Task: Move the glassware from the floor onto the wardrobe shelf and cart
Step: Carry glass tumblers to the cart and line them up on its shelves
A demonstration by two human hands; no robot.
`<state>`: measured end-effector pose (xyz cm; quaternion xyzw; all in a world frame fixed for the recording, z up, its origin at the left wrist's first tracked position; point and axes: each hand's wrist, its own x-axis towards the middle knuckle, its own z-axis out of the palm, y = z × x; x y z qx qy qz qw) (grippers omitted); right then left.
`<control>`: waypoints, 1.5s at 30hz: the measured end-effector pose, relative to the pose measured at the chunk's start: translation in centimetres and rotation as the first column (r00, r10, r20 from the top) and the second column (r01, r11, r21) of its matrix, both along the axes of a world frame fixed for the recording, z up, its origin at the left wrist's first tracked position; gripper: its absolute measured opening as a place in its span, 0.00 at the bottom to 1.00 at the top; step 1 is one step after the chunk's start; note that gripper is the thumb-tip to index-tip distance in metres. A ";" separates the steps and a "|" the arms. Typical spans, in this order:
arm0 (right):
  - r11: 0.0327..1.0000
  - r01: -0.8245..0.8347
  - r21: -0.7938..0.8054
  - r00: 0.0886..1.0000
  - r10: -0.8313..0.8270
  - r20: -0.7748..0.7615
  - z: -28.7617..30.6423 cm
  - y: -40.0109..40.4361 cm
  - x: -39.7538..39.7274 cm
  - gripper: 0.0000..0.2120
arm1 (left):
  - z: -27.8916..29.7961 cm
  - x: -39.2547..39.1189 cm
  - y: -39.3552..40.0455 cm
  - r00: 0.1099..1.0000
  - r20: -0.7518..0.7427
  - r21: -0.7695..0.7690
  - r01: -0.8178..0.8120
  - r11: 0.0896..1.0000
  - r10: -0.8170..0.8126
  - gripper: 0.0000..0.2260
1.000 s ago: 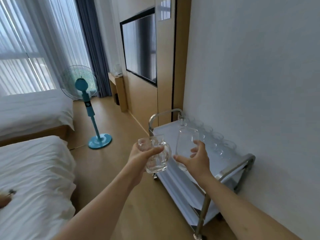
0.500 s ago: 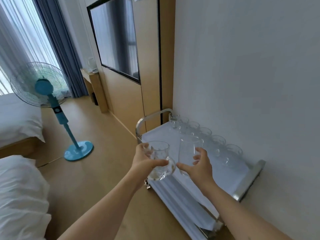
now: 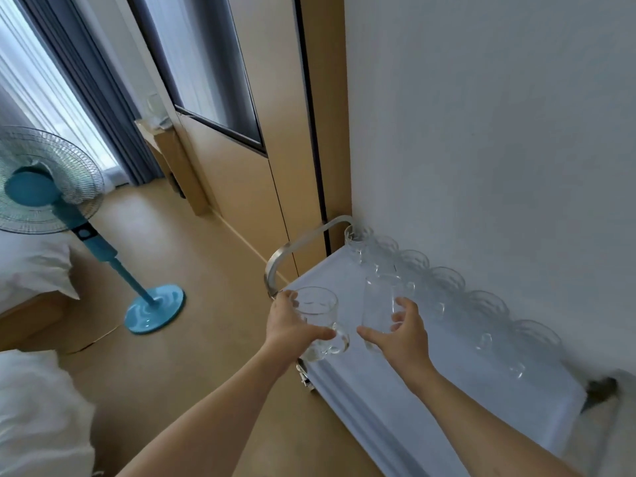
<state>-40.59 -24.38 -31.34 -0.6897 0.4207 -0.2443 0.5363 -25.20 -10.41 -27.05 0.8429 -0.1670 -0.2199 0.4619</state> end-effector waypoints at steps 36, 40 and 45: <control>0.716 0.698 0.009 0.711 -0.691 -0.128 -9.1 -3.8 22.0 0.44 | -15.1 24.0 -23.2 0.872 -0.086 0.044 0.487 0.872 -0.482 0.49; 0.697 0.717 0.013 0.692 -0.710 -0.128 -9.7 -2.3 21.5 0.44 | -15.5 23.9 -22.6 0.859 -0.093 0.012 0.507 0.862 -0.504 0.54; 0.704 0.711 -0.011 0.699 -0.707 -0.109 -9.9 1.2 20.1 0.44 | -15.6 23.3 -18.7 0.853 -0.006 0.101 0.519 0.849 -0.522 0.50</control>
